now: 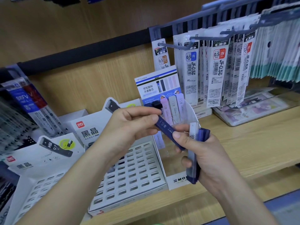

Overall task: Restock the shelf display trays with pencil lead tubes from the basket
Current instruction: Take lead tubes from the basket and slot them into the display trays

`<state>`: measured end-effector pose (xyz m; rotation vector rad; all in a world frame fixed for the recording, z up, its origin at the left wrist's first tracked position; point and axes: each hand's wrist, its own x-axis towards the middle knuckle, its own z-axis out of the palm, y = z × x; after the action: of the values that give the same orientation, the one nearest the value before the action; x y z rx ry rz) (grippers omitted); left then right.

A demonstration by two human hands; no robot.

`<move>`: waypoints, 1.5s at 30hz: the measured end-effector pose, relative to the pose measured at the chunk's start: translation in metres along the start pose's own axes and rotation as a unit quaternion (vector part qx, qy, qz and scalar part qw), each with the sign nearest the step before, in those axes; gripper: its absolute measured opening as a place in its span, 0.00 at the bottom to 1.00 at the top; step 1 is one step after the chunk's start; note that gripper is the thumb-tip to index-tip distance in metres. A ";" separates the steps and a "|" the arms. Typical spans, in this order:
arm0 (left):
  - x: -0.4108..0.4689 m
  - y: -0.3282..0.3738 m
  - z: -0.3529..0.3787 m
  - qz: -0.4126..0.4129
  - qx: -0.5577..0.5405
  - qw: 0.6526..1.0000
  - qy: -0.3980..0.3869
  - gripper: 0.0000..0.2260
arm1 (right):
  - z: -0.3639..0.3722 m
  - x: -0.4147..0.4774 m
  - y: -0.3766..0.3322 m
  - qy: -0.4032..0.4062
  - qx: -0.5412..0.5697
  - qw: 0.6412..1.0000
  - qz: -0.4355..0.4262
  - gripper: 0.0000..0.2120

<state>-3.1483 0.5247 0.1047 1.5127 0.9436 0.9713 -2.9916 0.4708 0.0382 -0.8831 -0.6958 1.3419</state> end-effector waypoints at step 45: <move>0.046 0.011 0.003 0.142 0.612 0.770 0.112 0.08 | -0.005 0.002 -0.001 -0.030 0.099 0.991 0.081 0.15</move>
<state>-3.1278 0.5653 0.1196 2.7246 1.7312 0.7216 -2.9861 0.4716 0.0365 -0.7551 -0.5344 1.5594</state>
